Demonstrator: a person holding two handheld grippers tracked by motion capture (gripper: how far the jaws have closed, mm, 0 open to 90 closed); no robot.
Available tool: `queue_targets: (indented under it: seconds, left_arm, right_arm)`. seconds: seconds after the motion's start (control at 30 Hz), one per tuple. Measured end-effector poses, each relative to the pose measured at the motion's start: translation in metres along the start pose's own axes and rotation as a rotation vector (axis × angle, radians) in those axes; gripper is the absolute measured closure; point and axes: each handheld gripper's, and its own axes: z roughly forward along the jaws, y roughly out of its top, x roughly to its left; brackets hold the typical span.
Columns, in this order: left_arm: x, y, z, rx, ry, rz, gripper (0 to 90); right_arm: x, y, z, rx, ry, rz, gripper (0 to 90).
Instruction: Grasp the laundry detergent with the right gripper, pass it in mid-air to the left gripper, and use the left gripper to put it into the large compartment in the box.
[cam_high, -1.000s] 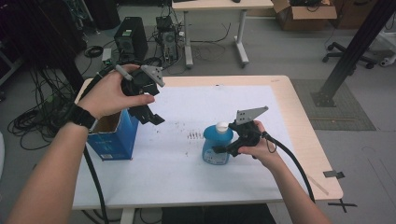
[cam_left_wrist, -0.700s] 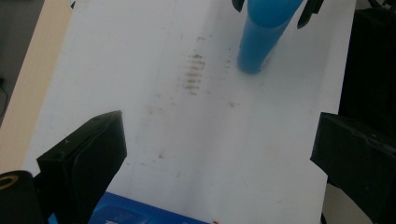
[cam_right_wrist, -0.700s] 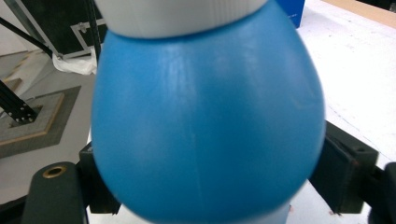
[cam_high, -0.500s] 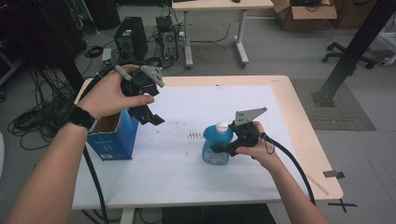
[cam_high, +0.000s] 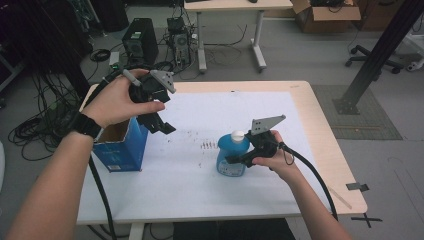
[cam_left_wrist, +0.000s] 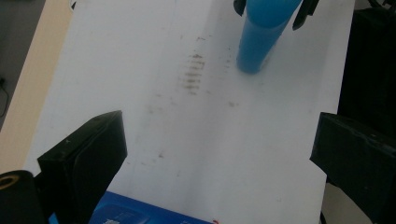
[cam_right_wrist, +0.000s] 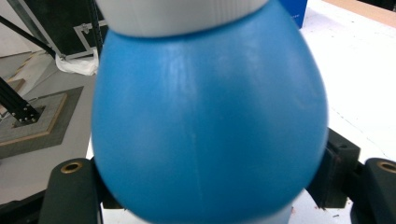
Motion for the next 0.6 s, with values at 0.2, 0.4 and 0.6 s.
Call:
queue_targets:
  seconds: [0.2, 0.4, 0.6]
  left_arm:
    - [-0.0002, 0.0000, 0.0002, -0.001, -0.001, 0.003, 3.9]
    - [0.0000, -0.0005, -0.0003, -0.002, 0.001, 0.002, 3.9]
    - [0.0000, -0.0011, -0.0007, -0.002, 0.000, 0.002, 3.9]
  right_arm:
    - [0.0002, 0.0001, -0.0001, -0.003, 0.001, -0.003, 26.9]
    - [0.0008, -0.0003, -0.0001, -0.003, 0.003, -0.008, 27.4]
    - [0.0004, -0.0016, -0.0002, -0.010, -0.001, -0.006, 28.7]
